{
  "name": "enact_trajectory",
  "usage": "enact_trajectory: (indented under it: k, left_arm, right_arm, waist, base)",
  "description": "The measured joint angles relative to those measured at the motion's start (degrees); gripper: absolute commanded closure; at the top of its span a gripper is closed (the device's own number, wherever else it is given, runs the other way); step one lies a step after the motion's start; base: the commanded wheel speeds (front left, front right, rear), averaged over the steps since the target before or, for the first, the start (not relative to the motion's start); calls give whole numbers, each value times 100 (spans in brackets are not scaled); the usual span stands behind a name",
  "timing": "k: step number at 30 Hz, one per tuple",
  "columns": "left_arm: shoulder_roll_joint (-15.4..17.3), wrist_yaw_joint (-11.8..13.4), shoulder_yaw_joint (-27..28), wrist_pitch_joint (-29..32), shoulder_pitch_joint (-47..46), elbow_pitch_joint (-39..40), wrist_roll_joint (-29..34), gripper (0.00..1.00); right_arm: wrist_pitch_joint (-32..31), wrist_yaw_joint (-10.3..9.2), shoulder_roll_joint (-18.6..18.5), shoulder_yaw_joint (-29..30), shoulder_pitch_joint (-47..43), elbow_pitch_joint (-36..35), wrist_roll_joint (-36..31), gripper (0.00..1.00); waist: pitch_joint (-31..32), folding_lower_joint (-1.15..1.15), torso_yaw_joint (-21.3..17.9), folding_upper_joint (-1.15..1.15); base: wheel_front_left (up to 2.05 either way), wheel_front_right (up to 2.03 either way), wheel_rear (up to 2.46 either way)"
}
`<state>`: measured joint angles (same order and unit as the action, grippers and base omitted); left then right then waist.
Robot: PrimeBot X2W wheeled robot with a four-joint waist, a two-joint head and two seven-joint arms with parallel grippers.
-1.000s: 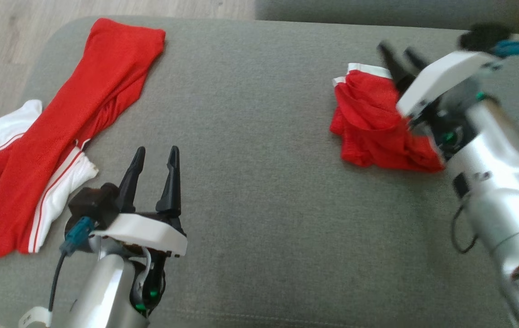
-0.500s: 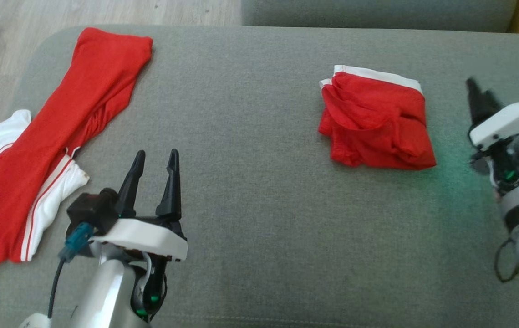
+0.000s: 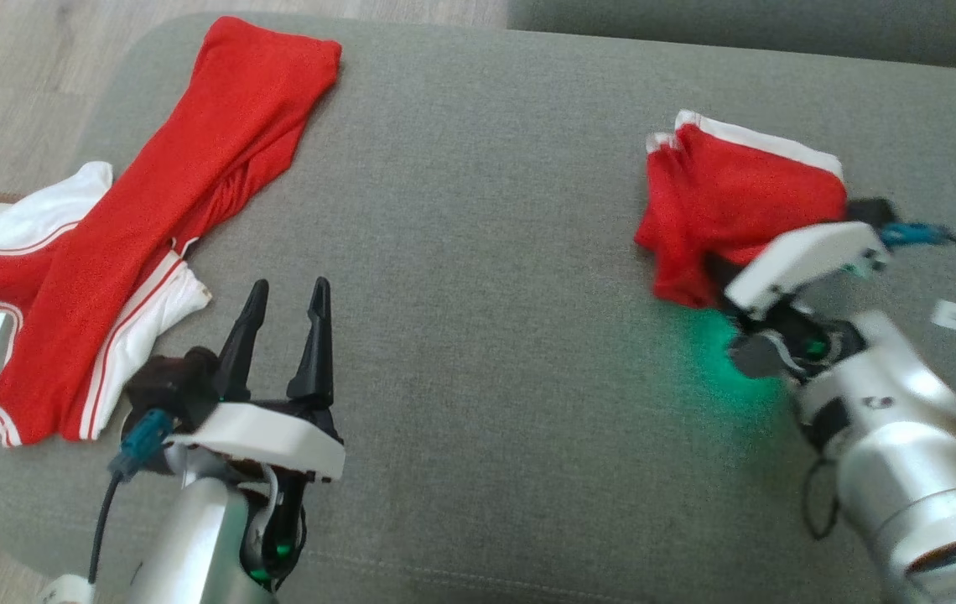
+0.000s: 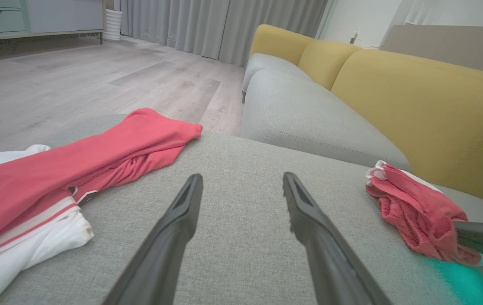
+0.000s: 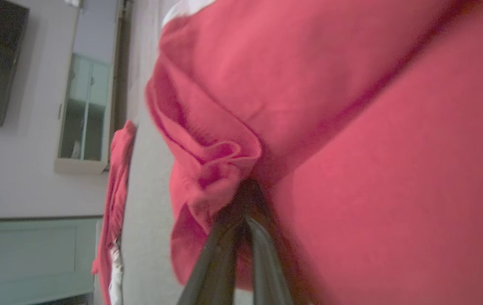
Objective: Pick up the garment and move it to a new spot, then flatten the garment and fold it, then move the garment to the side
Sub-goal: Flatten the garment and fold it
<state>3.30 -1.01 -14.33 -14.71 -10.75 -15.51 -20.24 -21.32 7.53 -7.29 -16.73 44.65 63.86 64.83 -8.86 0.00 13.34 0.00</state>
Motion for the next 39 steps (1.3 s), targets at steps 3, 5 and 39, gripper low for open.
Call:
enact_trajectory:
  k: [3,5,39]
  left_arm:
    - [-3,0,20,0,2,-29,14,0]
    - [-3,1,33,0,8,-43,52,0]
    - [145,5,969,0,577,523,614,0]
  right_arm:
    - [-215,0,198,-279,-182,-520,77,100]
    - [-248,0,263,-456,-422,-861,119,100]
    - [3438,0,-1025,330,-2894,-4557,-3615,0]
  waist:
    - [50,0,1,0]
    - [90,0,-39,0]
    - [728,0,-1582,0]
  base:
    - [0,0,0]
    - [0,0,0]
    - [0,0,0]
